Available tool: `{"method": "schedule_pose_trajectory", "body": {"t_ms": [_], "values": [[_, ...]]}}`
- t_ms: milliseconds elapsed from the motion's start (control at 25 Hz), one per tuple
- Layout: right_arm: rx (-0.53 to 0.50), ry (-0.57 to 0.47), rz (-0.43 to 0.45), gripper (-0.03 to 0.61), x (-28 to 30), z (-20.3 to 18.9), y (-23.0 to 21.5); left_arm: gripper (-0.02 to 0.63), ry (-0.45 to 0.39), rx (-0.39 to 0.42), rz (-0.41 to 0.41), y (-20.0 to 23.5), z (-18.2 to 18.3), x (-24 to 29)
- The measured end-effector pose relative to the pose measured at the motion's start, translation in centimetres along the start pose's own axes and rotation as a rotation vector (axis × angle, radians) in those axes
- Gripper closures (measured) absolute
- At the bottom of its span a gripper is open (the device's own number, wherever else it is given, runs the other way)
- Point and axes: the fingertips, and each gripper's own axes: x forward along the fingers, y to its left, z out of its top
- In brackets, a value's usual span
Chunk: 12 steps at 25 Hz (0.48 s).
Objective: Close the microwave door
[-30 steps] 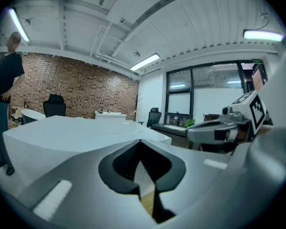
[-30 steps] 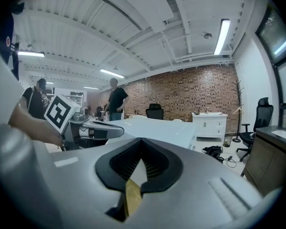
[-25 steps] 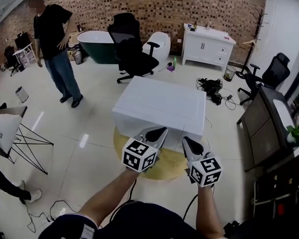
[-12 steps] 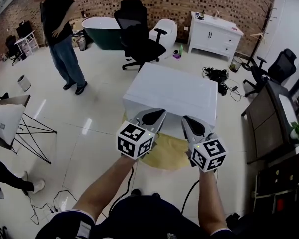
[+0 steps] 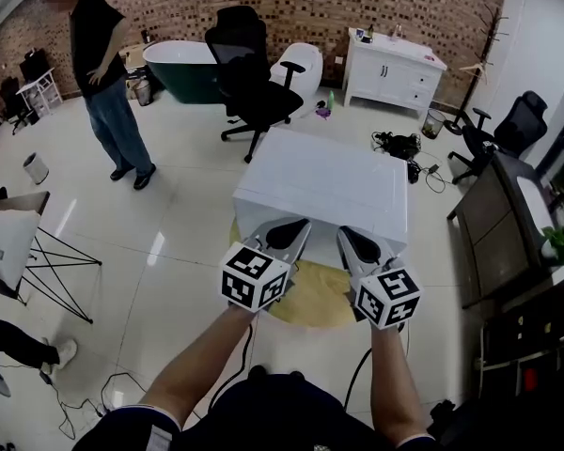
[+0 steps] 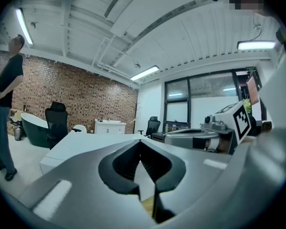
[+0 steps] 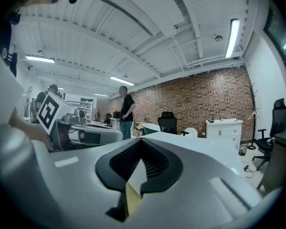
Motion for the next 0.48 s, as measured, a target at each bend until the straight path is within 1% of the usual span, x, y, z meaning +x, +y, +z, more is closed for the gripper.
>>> {"method": "schedule_pose_trajectory", "body": {"t_ms": [480], "values": [[-0.008, 0.0, -0.028, 0.578, 0.3, 0.4, 1.2, 0.603, -0.028, -0.004, -0.02, 0.5, 0.8, -1.1]]}}
